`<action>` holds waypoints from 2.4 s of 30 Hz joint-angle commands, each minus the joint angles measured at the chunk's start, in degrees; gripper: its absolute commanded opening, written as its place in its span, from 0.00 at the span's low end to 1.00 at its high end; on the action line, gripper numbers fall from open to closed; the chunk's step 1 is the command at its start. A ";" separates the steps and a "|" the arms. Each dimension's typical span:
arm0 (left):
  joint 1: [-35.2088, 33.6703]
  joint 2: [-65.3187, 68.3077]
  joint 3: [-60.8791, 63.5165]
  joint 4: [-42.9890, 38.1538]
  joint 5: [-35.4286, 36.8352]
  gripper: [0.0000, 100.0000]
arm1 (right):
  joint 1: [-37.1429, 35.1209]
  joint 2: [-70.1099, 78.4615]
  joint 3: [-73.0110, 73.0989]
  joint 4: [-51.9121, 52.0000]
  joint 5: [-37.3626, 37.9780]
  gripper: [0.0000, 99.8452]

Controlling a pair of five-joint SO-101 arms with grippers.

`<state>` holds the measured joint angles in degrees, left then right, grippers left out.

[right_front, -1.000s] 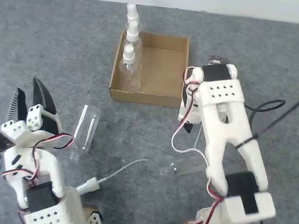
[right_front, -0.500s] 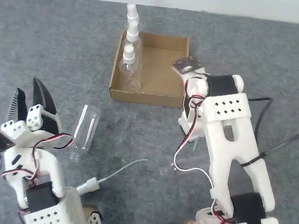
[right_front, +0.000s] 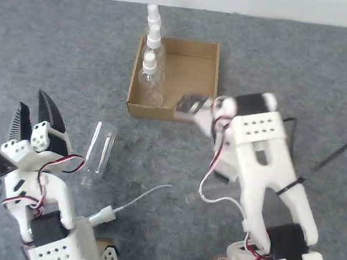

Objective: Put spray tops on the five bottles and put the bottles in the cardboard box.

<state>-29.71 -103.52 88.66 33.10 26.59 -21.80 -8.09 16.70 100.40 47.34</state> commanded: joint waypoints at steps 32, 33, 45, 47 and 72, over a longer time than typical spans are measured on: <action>-0.09 -0.79 -1.80 -1.41 0.18 0.15 | -11.65 -27.03 39.21 -28.18 18.02 0.28; -0.09 -0.79 -1.80 -1.41 0.18 0.15 | -11.65 -27.03 39.74 -28.97 18.02 0.28; -0.09 -0.79 -1.80 -1.41 0.18 0.15 | -11.56 -26.95 45.10 -36.18 18.02 0.27; -0.09 -0.79 -1.80 -1.41 0.18 0.15 | -11.56 -26.95 45.36 -36.18 17.93 0.27; -0.09 -0.79 -1.80 -1.41 0.18 0.15 | -11.56 -19.56 45.27 -40.66 17.76 0.27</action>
<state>-29.71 -103.52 88.66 33.10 26.59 -33.05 -31.30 62.07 62.77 64.66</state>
